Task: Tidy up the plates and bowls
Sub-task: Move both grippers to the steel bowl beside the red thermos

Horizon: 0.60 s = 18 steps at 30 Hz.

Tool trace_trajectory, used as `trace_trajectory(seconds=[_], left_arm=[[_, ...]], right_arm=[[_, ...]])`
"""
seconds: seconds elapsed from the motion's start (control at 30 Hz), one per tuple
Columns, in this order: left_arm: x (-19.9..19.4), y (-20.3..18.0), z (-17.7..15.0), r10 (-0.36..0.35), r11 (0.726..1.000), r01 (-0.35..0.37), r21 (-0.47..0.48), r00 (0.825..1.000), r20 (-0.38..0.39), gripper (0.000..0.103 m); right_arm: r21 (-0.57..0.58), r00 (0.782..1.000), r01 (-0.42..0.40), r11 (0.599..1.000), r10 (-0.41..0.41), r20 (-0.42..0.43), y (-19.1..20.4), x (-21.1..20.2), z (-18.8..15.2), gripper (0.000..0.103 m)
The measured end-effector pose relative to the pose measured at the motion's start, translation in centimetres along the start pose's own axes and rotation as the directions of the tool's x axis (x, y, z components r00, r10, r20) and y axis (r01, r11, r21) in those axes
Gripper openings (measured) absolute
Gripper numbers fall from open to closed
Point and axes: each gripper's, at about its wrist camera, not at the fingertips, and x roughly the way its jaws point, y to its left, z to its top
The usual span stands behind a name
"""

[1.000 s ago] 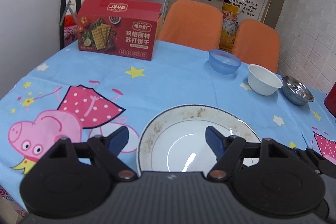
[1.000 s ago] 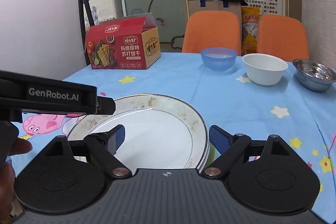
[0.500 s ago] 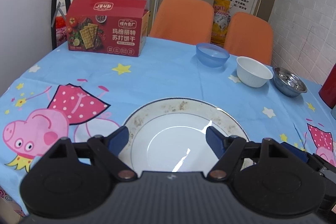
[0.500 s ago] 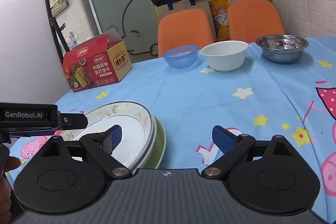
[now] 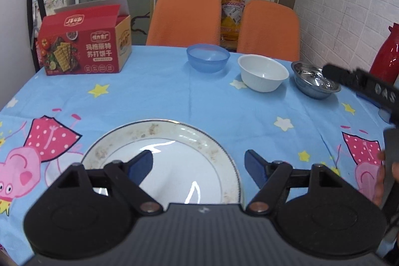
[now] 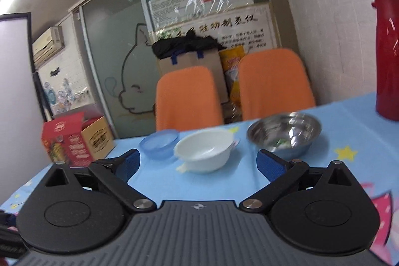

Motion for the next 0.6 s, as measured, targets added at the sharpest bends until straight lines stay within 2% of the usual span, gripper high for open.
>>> trace_trajectory(seconds=[0.1, 0.17, 0.33, 0.4, 0.47, 0.53, 0.6], left_arm=[[0.9, -2.1, 1.4, -0.041, 0.999, 0.041, 0.02, 0.999, -0.01, 0.075], [2.0, -3.7, 2.9, -0.105, 0.994, 0.105, 0.009, 0.994, -0.031, 0.075], [5.4, -7.4, 7.4, -0.278, 0.961, 0.276, -0.036, 0.956, -0.089, 0.075], [7.0, -8.9, 9.6, -0.297, 0.955, 0.295, -0.03, 0.951, -0.089, 0.075], [8.8, -10.4, 11.6, -0.285, 0.958, 0.286, -0.005, 0.955, -0.079, 0.075], [11.0, -12.1, 13.5, -0.269, 0.962, 0.271, 0.021, 0.961, -0.068, 0.075], [13.5, -13.9, 15.1, -0.28, 0.957, 0.284, 0.048, 0.957, -0.081, 0.075]], right_arm=[[-0.012, 0.995, 0.101, 0.995, -0.101, 0.019, -4.0, 3.2, 3.0, 0.103], [0.012, 0.986, 0.163, 0.987, -0.163, -0.03, -6.9, 6.0, 4.9, 0.103], [0.017, 0.952, 0.267, 0.963, -0.261, -0.16, -12.1, 11.8, 6.5, 0.103], [0.05, 0.935, 0.308, 0.95, -0.293, -0.2, -13.8, 13.2, 5.4, 0.103], [0.095, 0.93, 0.31, 0.946, -0.281, -0.239, -15.1, 13.7, 4.1, 0.103], [0.148, 0.931, 0.313, 0.938, -0.273, -0.241, -15.9, 13.2, 3.0, 0.103], [0.172, 0.926, 0.322, 0.931, -0.272, -0.261, -16.2, 12.9, 2.0, 0.103]])
